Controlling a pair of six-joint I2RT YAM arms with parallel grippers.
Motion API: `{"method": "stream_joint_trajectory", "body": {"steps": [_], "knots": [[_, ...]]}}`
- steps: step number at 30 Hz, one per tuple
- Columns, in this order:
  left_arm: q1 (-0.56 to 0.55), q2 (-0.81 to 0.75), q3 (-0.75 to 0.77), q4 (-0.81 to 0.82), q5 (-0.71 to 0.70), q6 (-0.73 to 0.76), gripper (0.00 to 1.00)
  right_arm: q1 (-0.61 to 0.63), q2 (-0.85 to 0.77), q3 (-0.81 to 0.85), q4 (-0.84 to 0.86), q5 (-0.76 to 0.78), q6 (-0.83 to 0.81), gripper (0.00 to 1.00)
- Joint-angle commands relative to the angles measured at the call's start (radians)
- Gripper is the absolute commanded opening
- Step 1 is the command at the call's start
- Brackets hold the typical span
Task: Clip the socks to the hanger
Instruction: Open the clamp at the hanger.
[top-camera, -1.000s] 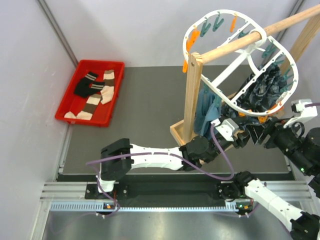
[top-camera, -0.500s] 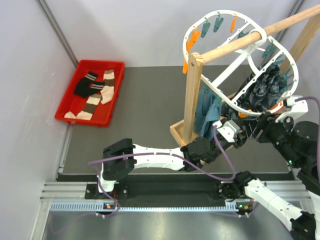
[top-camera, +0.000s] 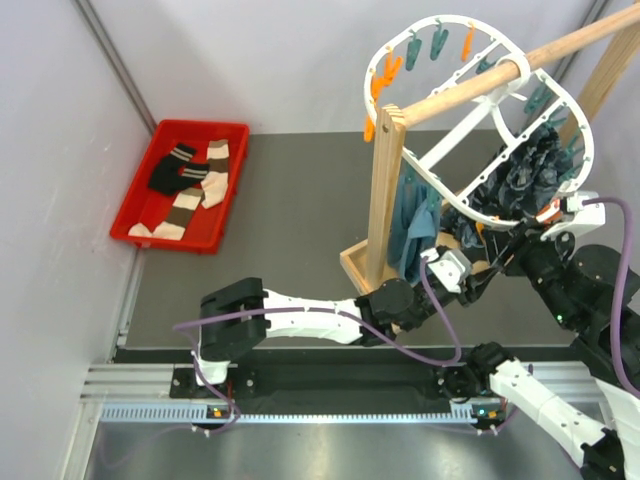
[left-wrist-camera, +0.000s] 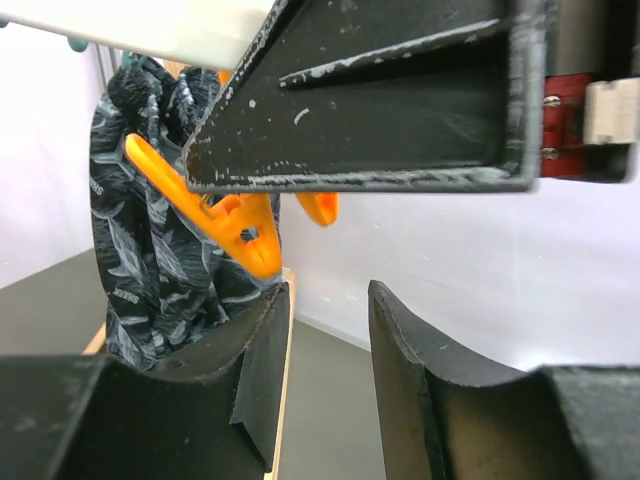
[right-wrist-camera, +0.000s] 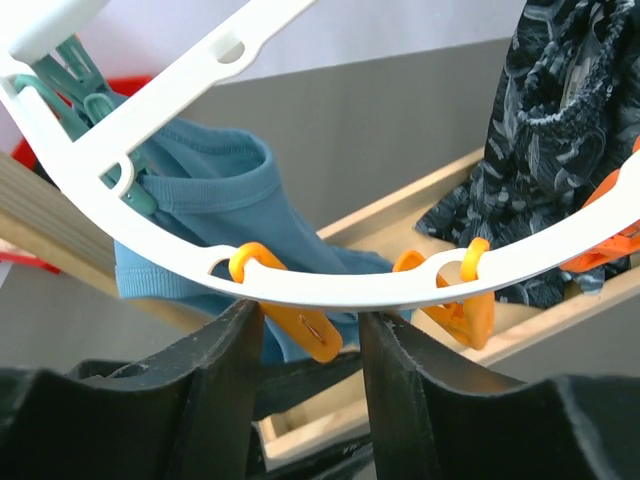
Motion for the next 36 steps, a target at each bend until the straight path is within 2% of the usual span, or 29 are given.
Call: {"method": "stream_joint_trajectory", "body": {"steps": [1,6,11,14,16,21,30,34,36], "knots": [[0.002,-0.101,-0.042,0.073,0.027,-0.037,0.42,0.013,-0.013,-0.016,0.122,0.034,0.012,0.41],[0.002,-0.147,-0.097,0.063,0.023,-0.056,0.43,0.011,-0.021,-0.025,0.139,0.031,0.018,0.31],[0.018,-0.185,-0.095,-0.022,0.084,-0.137,0.58,0.011,-0.031,-0.011,0.127,0.017,0.025,0.18],[0.056,-0.208,-0.111,-0.035,0.199,-0.234,0.67,0.011,-0.031,0.001,0.113,-0.015,0.038,0.11],[0.085,-0.222,-0.126,-0.029,0.281,-0.297,0.7,0.011,-0.031,0.008,0.094,-0.035,0.047,0.08],[0.093,-0.219,-0.105,-0.065,0.308,-0.251,0.76,0.013,-0.027,0.039,0.065,-0.052,0.073,0.04],[0.091,-0.142,0.016,-0.141,0.282,-0.122,0.75,0.011,-0.028,0.076,0.022,-0.06,0.081,0.04],[0.091,-0.119,0.036,-0.111,0.279,-0.096,0.66,0.013,-0.027,0.078,0.01,-0.049,0.078,0.04],[0.091,-0.101,0.07,-0.15,0.279,-0.087,0.6,0.011,-0.03,0.079,0.008,-0.054,0.079,0.05]]}}
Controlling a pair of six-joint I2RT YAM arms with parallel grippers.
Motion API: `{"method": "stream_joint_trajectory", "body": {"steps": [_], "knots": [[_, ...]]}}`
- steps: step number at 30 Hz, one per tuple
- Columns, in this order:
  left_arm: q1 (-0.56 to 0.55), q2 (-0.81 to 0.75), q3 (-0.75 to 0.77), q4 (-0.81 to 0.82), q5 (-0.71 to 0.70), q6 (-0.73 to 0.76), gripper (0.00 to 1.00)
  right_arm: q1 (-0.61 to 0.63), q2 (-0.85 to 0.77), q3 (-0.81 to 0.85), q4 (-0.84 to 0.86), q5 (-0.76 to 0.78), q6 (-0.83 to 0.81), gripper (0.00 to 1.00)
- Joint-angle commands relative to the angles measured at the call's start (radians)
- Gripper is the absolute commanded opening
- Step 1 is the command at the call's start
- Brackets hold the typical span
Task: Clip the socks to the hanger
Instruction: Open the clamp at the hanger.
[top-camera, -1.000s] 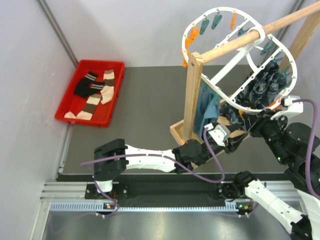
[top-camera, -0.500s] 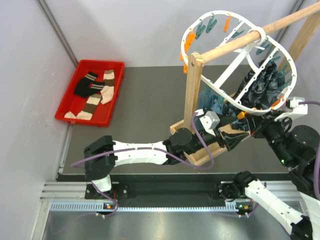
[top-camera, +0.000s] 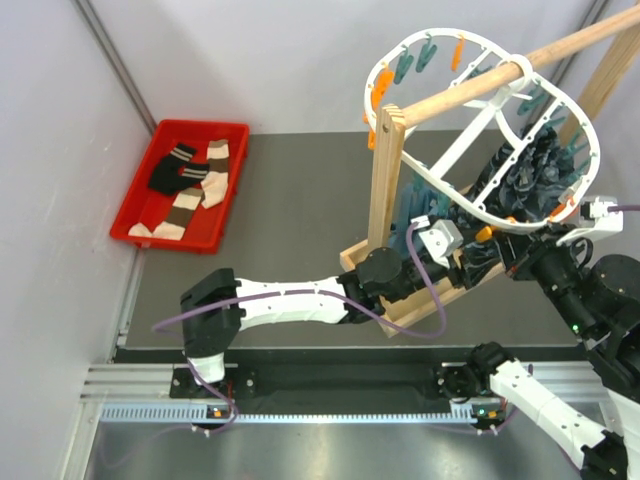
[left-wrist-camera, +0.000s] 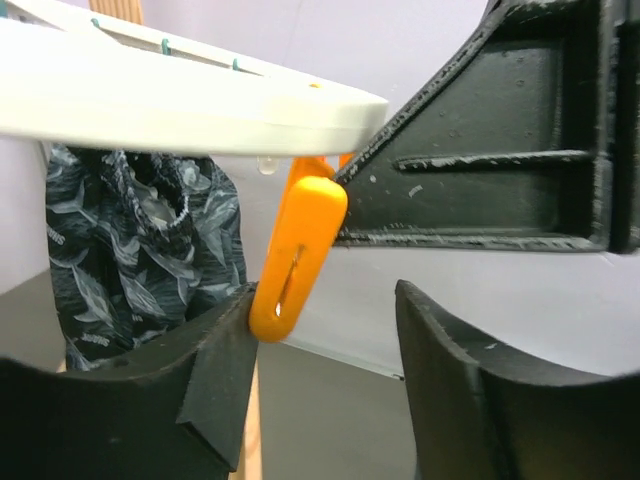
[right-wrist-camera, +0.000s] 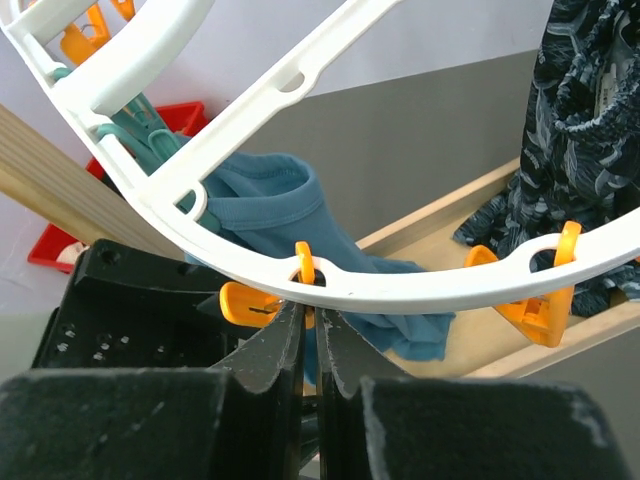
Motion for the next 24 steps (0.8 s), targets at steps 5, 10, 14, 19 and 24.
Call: {"method": "stream_joint_trajectory", "body": {"steps": [5,10,14,19,24], "knots": [[-0.005,0.037,0.084,-0.005,0.01,0.052,0.26,0.013,-0.007,0.044,-0.004,-0.006,0.006,0.06],[-0.011,0.037,0.085,-0.003,0.0,0.052,0.0,0.011,-0.013,0.062,-0.016,-0.012,0.005,0.3],[-0.018,0.032,0.099,-0.046,-0.02,0.052,0.0,0.011,-0.028,0.079,-0.028,-0.041,-0.021,0.6],[-0.024,0.045,0.131,-0.097,-0.046,0.021,0.0,0.011,0.027,0.114,-0.054,-0.064,-0.076,0.67],[-0.038,0.061,0.185,-0.185,-0.103,0.032,0.0,0.013,0.08,0.12,-0.064,-0.081,-0.092,0.67]]}}
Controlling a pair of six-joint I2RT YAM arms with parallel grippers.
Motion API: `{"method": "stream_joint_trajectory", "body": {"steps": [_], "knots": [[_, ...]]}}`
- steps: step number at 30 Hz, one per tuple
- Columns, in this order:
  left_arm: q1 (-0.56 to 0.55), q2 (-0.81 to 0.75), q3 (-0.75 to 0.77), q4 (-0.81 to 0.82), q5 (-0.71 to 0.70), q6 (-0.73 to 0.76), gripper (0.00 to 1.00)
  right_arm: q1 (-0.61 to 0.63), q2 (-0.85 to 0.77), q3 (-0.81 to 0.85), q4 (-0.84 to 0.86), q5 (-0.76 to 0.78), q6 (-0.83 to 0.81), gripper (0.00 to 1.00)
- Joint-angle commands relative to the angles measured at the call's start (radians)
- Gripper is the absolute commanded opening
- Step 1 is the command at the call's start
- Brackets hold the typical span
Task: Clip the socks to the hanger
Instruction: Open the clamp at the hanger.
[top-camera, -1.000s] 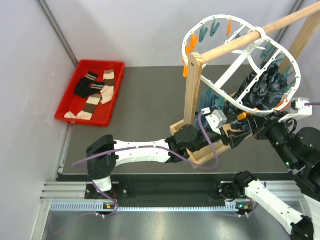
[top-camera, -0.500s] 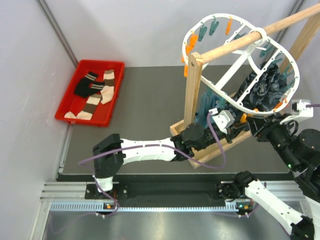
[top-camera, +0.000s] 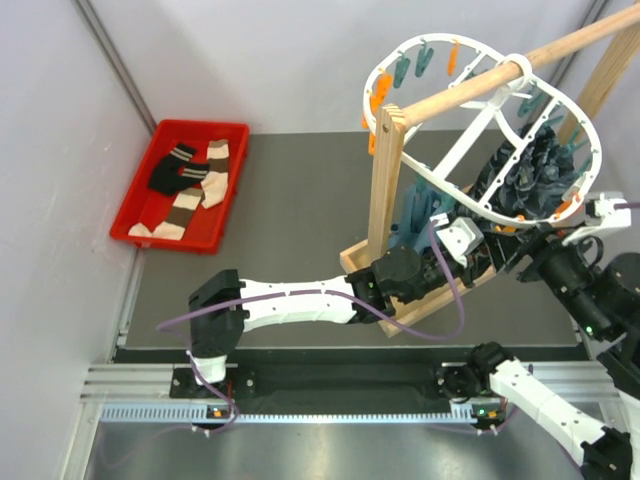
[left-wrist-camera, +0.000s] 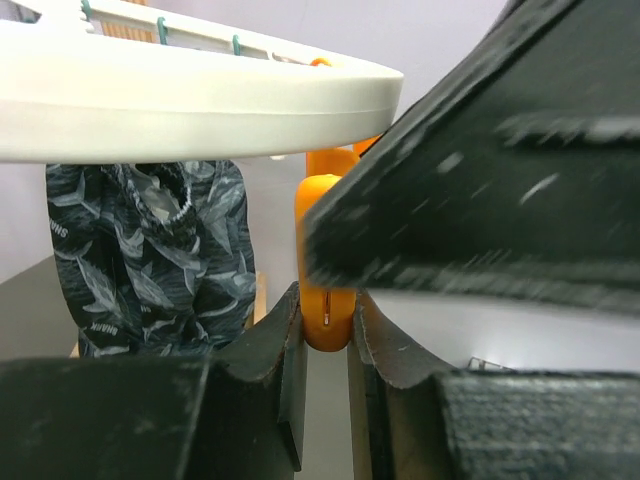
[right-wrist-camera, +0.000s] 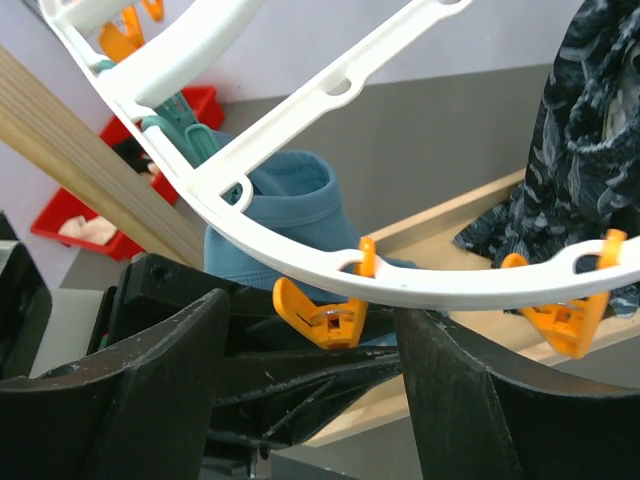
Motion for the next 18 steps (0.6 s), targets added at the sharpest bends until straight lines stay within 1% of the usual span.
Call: {"method": "stream_joint_trajectory", "body": {"steps": [1,6,12,13,15,17,18], "knots": [[-0.015,0.01,0.058,-0.047,-0.047,0.0,0.0,0.011,0.058,0.018,-0.004,-0.03,-0.032,0.66],[-0.016,0.012,0.058,-0.064,-0.058,-0.002,0.0,0.011,0.042,0.001,0.019,0.039,-0.036,0.62],[-0.018,0.016,0.063,-0.067,-0.062,-0.005,0.0,0.011,0.063,0.003,0.016,0.053,-0.044,0.59],[-0.018,0.016,0.064,-0.07,-0.061,-0.005,0.0,0.011,0.064,0.006,0.013,0.055,-0.044,0.56],[-0.018,0.016,0.066,-0.073,-0.068,-0.005,0.0,0.012,0.068,0.009,0.012,0.059,-0.041,0.53],[-0.019,0.015,0.071,-0.077,-0.069,-0.005,0.0,0.011,0.066,0.009,0.015,0.064,-0.039,0.46],[-0.018,0.013,0.071,-0.079,-0.065,-0.007,0.0,0.011,0.063,0.007,0.022,0.068,-0.039,0.4]]}}
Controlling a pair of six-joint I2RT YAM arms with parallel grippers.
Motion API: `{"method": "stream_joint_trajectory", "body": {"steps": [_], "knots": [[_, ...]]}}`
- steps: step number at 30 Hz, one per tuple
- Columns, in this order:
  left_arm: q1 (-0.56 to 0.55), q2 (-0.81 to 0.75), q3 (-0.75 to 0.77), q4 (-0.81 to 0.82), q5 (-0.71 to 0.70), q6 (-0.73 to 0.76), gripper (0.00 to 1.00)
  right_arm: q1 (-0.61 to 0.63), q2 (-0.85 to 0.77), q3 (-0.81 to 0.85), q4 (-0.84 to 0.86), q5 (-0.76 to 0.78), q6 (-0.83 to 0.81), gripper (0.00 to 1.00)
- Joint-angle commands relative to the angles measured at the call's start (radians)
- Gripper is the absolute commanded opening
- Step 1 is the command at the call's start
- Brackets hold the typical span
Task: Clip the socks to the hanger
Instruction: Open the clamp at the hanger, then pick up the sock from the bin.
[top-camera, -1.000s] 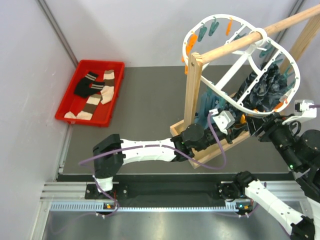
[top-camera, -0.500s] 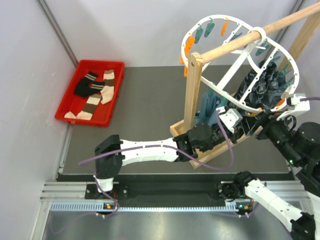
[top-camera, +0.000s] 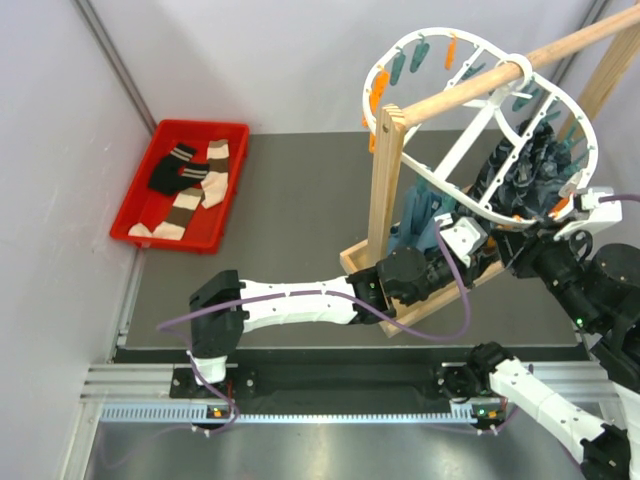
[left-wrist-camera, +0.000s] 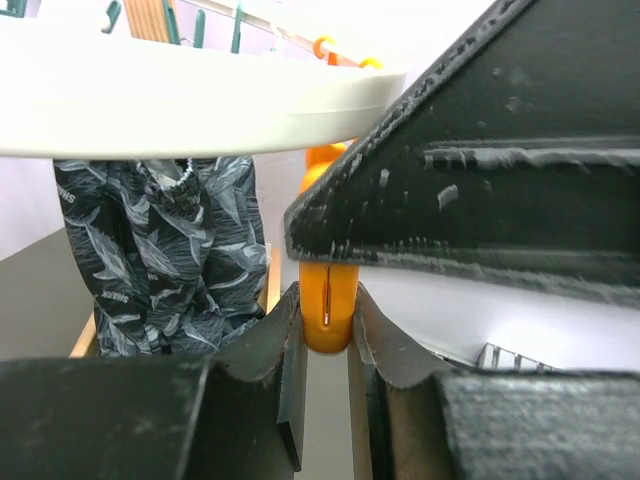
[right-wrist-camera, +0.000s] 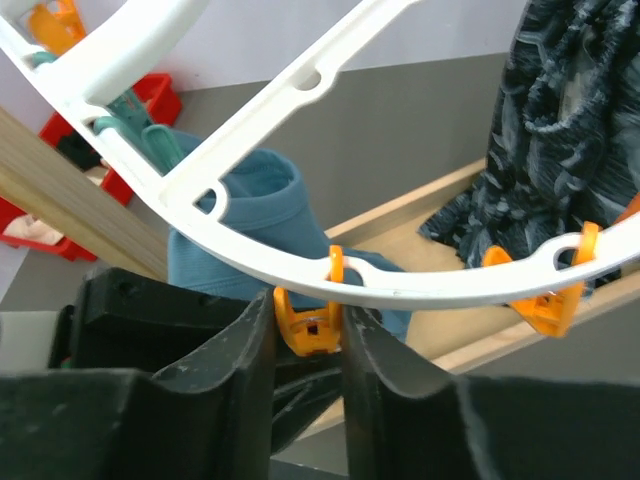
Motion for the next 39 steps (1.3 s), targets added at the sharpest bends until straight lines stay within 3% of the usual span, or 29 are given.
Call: {"method": "stream_joint_trajectory", "body": {"steps": [1,3,4,5,8,12,15,17,22,26,28,31,33,34,39], "knots": [[-0.008,0.002,0.042,0.001,0.001,-0.009,0.0,0.011,0.014,0.005,0.061,0.03,-0.01,0.19],[-0.009,-0.013,0.039,-0.018,0.004,-0.03,0.06,0.011,0.011,0.004,0.063,0.037,-0.005,0.0],[-0.009,-0.022,0.031,-0.021,0.017,-0.039,0.16,0.011,0.011,-0.001,0.066,0.04,-0.004,0.0],[-0.009,-0.054,0.0,-0.012,0.023,-0.061,0.38,0.012,0.014,-0.002,0.064,0.04,-0.004,0.0],[-0.009,-0.14,-0.098,0.002,0.037,-0.133,0.74,0.011,0.016,-0.011,0.063,0.045,-0.001,0.0],[0.0,-0.255,-0.217,-0.048,0.106,-0.283,0.77,0.011,-0.006,-0.034,0.072,0.063,-0.001,0.0],[0.001,-0.356,-0.3,-0.22,0.152,-0.372,0.75,0.011,-0.006,-0.041,0.054,0.079,-0.007,0.0],[0.001,-0.439,-0.36,-0.435,0.123,-0.427,0.73,0.011,-0.009,-0.042,0.047,0.08,-0.01,0.0],[0.003,-0.655,-0.478,-1.033,-0.27,-0.599,0.73,0.011,-0.026,-0.061,0.037,0.065,-0.011,0.0],[0.047,-0.829,-0.567,-1.331,-0.498,-0.751,0.77,0.011,-0.032,-0.062,0.031,0.051,-0.013,0.0],[0.112,-0.936,-0.63,-1.378,-0.521,-0.791,0.8,0.011,-0.029,-0.061,0.032,0.043,-0.015,0.0],[0.39,-1.03,-0.701,-1.293,-0.356,-0.666,0.8,0.012,-0.024,-0.067,0.029,0.03,-0.021,0.0],[0.499,-1.022,-0.709,-1.239,-0.294,-0.614,0.8,0.011,-0.027,-0.08,0.024,0.034,-0.024,0.0],[0.597,-0.975,-0.702,-1.222,-0.23,-0.554,0.81,0.011,-0.029,-0.085,0.024,0.034,-0.024,0.0],[0.846,-0.704,-0.569,-1.101,-0.044,-0.417,0.85,0.011,-0.029,-0.123,0.026,0.033,-0.022,0.0]]}}
